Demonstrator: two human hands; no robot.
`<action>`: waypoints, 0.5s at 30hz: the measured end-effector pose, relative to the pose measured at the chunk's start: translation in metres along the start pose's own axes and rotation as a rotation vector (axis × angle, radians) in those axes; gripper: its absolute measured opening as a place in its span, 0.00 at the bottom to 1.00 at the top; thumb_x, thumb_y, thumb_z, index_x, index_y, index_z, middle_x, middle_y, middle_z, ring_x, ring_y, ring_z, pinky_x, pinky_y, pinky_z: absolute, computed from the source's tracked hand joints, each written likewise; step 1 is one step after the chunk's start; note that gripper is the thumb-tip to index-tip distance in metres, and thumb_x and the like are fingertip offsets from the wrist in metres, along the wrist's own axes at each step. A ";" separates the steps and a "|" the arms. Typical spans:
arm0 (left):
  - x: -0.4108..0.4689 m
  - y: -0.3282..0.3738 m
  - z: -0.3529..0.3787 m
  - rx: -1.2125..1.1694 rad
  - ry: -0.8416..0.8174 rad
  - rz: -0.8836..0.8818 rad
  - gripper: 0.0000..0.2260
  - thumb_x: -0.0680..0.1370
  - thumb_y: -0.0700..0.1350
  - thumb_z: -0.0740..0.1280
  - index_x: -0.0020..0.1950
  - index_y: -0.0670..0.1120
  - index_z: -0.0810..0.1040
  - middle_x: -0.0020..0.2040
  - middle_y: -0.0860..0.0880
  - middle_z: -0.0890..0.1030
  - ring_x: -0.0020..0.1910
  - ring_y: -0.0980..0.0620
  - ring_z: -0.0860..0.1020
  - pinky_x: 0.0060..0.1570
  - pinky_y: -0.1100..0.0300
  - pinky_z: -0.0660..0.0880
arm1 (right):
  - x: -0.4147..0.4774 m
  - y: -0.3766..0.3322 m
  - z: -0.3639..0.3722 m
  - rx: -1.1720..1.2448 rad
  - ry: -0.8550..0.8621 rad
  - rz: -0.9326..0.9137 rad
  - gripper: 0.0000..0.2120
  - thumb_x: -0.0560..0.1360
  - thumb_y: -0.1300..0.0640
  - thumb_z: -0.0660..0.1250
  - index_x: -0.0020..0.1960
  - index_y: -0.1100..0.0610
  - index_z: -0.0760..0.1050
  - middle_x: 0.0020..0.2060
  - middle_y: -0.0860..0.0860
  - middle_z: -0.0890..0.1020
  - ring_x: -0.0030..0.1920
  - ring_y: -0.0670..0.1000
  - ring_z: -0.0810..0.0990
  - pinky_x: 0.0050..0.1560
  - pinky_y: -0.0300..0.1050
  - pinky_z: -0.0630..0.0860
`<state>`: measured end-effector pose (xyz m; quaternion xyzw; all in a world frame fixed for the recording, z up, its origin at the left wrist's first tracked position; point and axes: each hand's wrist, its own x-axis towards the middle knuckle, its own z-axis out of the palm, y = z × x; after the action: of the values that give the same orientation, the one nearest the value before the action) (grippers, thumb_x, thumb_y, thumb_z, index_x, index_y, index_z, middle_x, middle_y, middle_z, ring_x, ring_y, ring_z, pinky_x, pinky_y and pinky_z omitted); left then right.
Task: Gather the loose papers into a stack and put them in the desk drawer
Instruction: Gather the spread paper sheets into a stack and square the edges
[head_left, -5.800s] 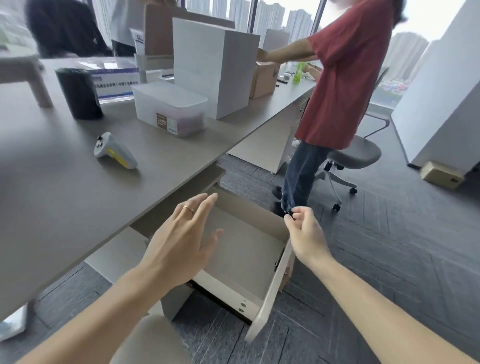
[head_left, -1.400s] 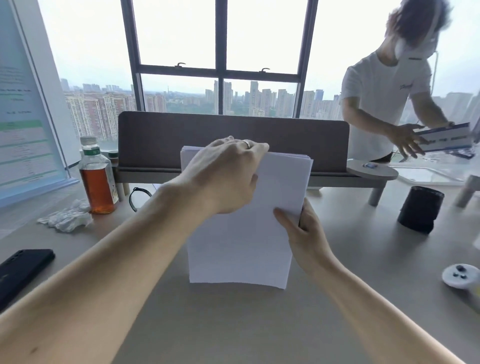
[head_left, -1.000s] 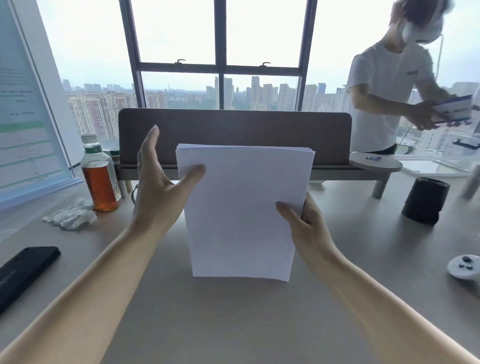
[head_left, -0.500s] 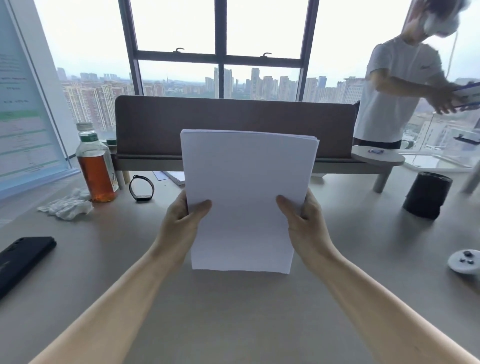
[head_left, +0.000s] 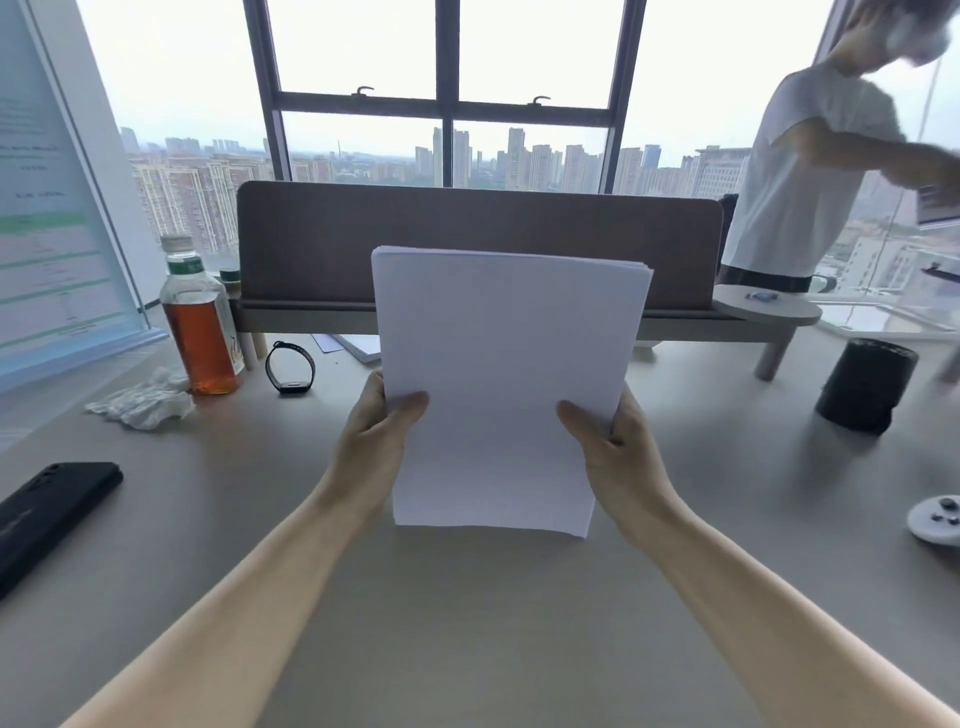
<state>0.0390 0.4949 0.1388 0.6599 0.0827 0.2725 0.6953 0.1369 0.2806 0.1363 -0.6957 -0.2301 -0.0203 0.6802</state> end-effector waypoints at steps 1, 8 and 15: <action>-0.001 -0.001 0.001 0.013 0.000 -0.004 0.15 0.82 0.35 0.62 0.68 0.42 0.75 0.63 0.43 0.84 0.61 0.47 0.83 0.60 0.49 0.78 | -0.001 0.001 0.000 -0.018 -0.004 0.008 0.17 0.79 0.62 0.65 0.67 0.53 0.74 0.60 0.52 0.85 0.61 0.53 0.84 0.66 0.62 0.77; -0.008 -0.001 0.005 0.151 0.081 0.044 0.05 0.84 0.39 0.62 0.54 0.47 0.76 0.48 0.55 0.86 0.51 0.49 0.83 0.54 0.49 0.78 | -0.011 -0.008 -0.008 -0.130 -0.016 -0.046 0.15 0.81 0.64 0.64 0.67 0.54 0.73 0.58 0.49 0.85 0.59 0.47 0.84 0.61 0.50 0.80; -0.024 0.005 0.052 0.100 -0.062 0.027 0.09 0.80 0.43 0.63 0.60 0.45 0.76 0.58 0.44 0.86 0.61 0.38 0.82 0.64 0.36 0.76 | -0.037 -0.026 -0.061 -0.141 0.087 -0.034 0.14 0.81 0.63 0.65 0.66 0.53 0.74 0.57 0.46 0.86 0.57 0.42 0.84 0.60 0.43 0.79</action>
<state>0.0416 0.4377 0.1440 0.7029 0.0656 0.2570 0.6600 0.1123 0.2104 0.1521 -0.7363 -0.2099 -0.0782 0.6385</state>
